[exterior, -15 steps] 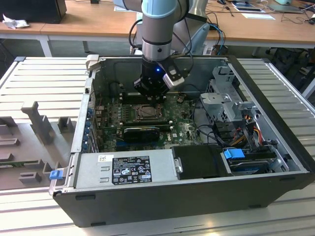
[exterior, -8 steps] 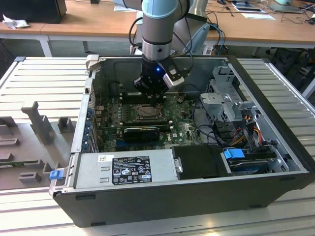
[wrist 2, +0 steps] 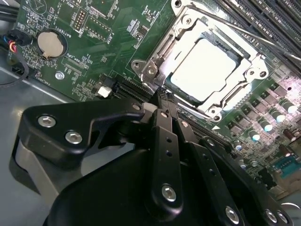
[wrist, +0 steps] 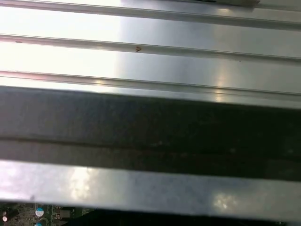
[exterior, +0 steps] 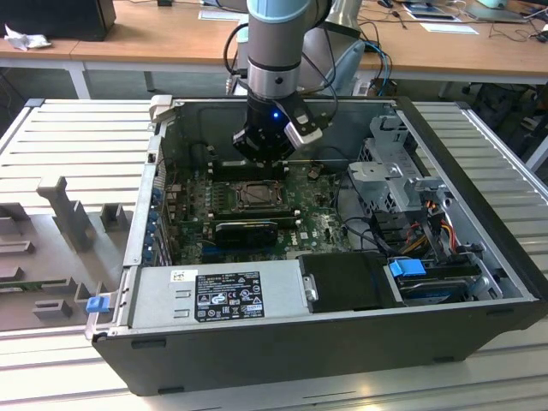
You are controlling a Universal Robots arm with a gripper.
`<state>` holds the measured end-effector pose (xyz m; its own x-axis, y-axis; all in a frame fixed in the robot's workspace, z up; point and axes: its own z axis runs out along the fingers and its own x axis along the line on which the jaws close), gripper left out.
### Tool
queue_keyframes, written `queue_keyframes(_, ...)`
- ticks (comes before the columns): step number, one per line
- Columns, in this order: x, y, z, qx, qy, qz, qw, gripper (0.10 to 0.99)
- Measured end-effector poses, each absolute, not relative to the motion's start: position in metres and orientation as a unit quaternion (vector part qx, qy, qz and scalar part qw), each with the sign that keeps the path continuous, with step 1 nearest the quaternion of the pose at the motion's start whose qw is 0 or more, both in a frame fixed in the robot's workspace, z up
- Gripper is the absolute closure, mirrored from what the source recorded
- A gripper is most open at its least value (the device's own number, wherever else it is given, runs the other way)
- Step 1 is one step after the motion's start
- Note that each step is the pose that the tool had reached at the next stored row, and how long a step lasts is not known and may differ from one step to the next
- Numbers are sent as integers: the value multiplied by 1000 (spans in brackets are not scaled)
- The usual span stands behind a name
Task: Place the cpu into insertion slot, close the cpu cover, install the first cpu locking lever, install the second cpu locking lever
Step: 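Install the first cpu locking lever, then install the second cpu locking lever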
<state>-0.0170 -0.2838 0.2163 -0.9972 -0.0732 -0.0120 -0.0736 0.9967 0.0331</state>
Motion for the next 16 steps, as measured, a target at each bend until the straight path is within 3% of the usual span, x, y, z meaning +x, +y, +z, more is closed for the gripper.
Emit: queue_keyframes(16,-17,-289,216,-37,999,17,5,980)
